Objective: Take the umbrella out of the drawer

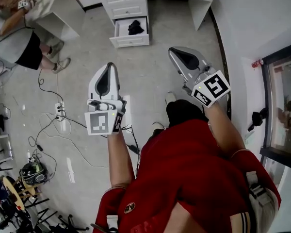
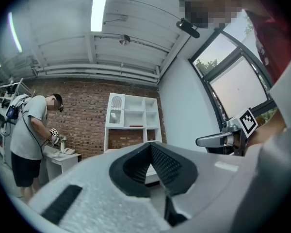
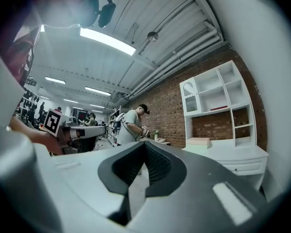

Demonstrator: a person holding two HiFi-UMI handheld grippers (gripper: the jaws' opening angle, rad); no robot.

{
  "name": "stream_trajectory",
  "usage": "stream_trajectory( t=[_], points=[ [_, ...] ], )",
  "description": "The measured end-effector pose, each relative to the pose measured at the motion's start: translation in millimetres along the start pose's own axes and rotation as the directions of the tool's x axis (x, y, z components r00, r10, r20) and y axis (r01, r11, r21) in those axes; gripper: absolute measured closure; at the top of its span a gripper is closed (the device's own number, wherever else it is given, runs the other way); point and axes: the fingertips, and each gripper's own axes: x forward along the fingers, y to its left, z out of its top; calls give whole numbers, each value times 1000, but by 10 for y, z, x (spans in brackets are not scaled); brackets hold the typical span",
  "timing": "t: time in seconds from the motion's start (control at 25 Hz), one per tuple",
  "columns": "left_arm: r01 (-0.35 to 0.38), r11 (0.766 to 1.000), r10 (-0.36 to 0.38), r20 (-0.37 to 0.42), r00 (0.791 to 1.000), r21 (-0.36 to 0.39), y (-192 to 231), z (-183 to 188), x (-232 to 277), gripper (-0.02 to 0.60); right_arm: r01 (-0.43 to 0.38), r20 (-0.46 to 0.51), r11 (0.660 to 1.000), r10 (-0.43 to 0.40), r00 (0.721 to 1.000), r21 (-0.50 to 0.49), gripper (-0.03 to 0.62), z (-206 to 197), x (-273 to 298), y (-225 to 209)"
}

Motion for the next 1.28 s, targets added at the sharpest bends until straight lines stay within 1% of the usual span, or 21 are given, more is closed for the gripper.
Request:
stream_trajectory(
  t=[0.16,0.28,0.48,0.72,0.88,1.08,1.28],
  points=[
    [4,1000,-3,-27,1000,21,265,-202,333,574,18,9,1000,-18,1000,13,582,-115,271,-335],
    [9,999,-8,-39,999,37,424,-343,740,574,21,11,1000,-21,1000,-8,582,-221,547,-700],
    [24,997,-21,-38,999,74,825,-515,1667,574,8,24,999,-7,1000,-48,582,-293,1239,-1473],
    [22,995,-15,-75,997,97,1223,-712,2916,574,-6,7,1000,6,1000,-30,582,-411,1961,-2570],
    [0,994,11,-103,995,105,1428,-852,3486,574,-15,0,1000,15,1000,-6,582,-466,2274,-3160],
    [3,994,12,-139,990,107,1557,-1058,3984,574,-17,-28,1000,17,999,16,582,-677,2530,-3644],
    [33,996,-17,-172,985,88,1740,-1426,4312,574,7,-60,999,-4,998,36,582,-920,2730,-3882]
  ],
)
